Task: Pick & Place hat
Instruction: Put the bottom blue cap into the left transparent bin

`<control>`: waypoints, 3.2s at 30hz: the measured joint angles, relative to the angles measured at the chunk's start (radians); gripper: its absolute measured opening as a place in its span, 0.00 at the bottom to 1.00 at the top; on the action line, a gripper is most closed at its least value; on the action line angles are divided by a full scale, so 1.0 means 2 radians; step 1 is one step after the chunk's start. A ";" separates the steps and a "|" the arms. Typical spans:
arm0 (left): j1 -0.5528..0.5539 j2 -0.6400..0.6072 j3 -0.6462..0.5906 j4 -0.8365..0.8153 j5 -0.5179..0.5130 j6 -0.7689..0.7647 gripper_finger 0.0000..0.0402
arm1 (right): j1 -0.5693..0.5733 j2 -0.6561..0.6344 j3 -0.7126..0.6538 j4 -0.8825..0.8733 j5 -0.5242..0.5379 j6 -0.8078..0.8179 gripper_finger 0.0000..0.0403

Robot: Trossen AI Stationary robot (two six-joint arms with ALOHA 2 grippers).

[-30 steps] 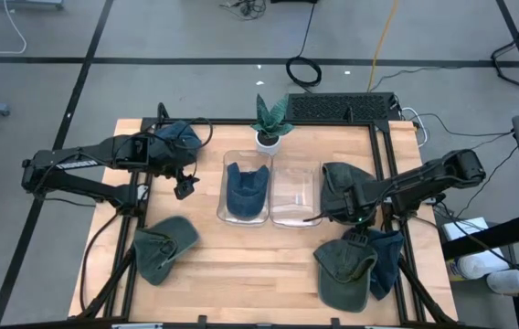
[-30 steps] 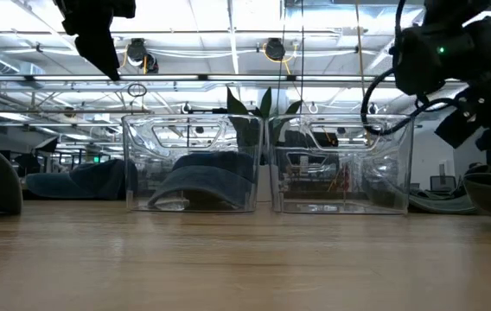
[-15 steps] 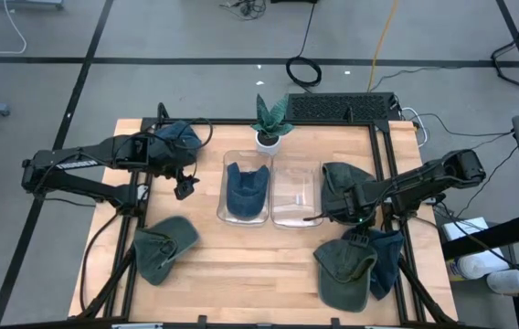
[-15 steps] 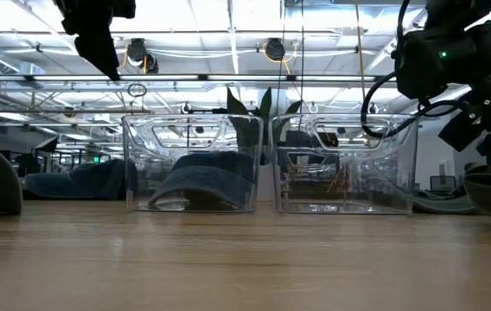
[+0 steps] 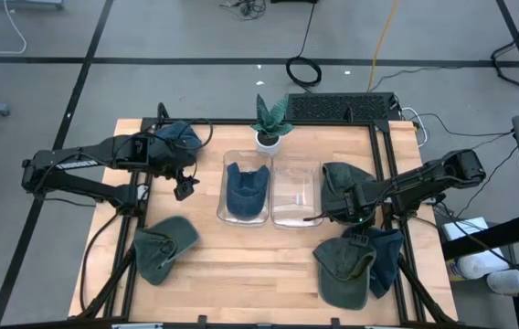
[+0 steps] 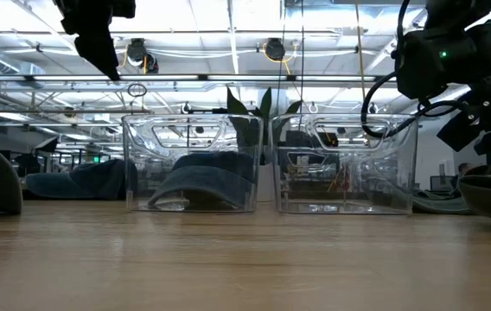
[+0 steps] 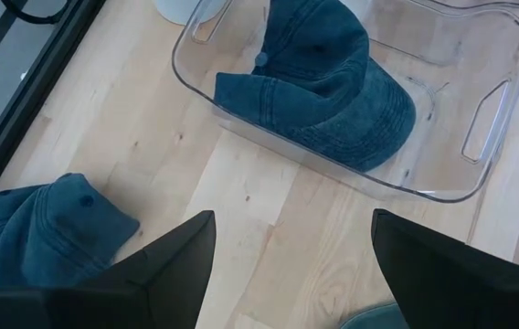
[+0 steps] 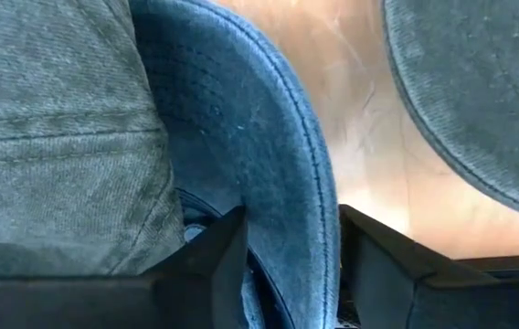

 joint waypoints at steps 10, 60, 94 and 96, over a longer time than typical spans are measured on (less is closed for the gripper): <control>0.000 0.000 0.000 0.000 0.000 0.001 0.73 | 0.000 0.000 0.000 -0.001 0.001 -0.001 0.21; 0.000 0.000 0.000 0.000 0.000 0.003 0.73 | 0.002 -0.019 0.134 -0.177 0.133 0.015 0.00; 0.000 0.000 0.000 0.000 0.000 -0.002 0.73 | 0.005 -0.019 0.391 -0.229 0.328 -0.032 0.00; 0.000 0.000 0.000 0.000 0.000 -0.002 0.73 | 0.005 -0.019 0.404 -0.229 0.332 -0.038 0.00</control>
